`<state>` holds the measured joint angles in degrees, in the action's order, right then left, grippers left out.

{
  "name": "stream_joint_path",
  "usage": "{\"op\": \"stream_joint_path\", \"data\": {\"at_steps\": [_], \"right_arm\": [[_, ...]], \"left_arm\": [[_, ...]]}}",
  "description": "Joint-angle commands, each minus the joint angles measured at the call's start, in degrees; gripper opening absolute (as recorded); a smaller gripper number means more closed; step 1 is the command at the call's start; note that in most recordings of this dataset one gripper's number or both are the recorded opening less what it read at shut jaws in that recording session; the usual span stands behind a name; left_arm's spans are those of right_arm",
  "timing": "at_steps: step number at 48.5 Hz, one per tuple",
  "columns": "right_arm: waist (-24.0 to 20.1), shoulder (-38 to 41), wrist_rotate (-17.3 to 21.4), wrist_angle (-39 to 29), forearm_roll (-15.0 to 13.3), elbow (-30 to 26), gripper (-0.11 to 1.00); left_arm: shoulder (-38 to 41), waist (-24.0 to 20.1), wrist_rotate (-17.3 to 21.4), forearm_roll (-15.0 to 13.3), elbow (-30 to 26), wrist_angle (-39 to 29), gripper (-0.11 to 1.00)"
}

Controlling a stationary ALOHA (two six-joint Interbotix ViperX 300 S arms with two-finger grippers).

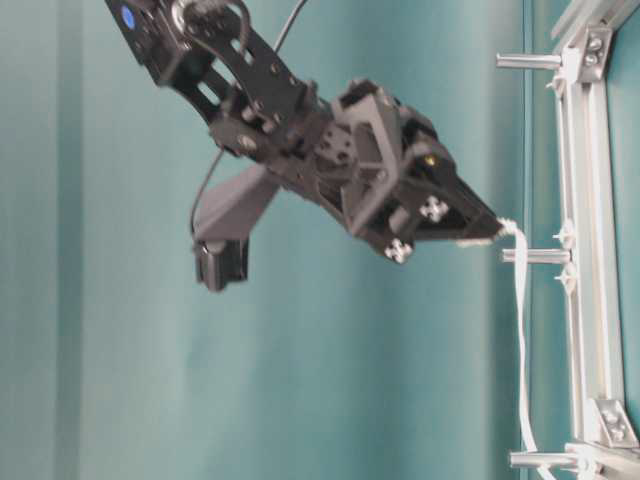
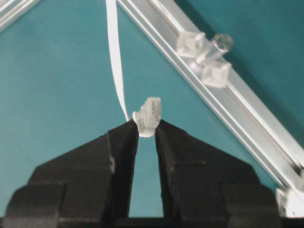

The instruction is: Move the cable alternately left and right between 8 pins so it hooks onto each one.

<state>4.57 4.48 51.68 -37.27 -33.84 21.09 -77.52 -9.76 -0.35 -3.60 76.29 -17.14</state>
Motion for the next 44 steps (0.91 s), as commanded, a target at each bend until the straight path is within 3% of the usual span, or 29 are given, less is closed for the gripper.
{"op": "stream_joint_path", "data": {"at_steps": [1,29,36,44], "right_arm": [[0.2,-3.3,-0.1,-0.9,0.0,0.8,0.15],[5.8,-13.1,-0.2,-5.2,-0.5,13.3,0.15],[6.8,-13.4,-0.3,-5.0,-3.6,15.3,0.15],[7.2,-14.6,-0.4,-5.0,-10.8,18.0,0.15]], "left_arm": [[0.4,0.0,0.2,0.2,-0.6,0.3,0.71],[0.4,0.0,0.2,0.2,-0.6,0.3,0.71],[0.4,0.0,0.2,0.2,-0.6,0.3,0.71],[0.4,0.0,0.2,0.1,-0.6,0.3,0.71]]}}
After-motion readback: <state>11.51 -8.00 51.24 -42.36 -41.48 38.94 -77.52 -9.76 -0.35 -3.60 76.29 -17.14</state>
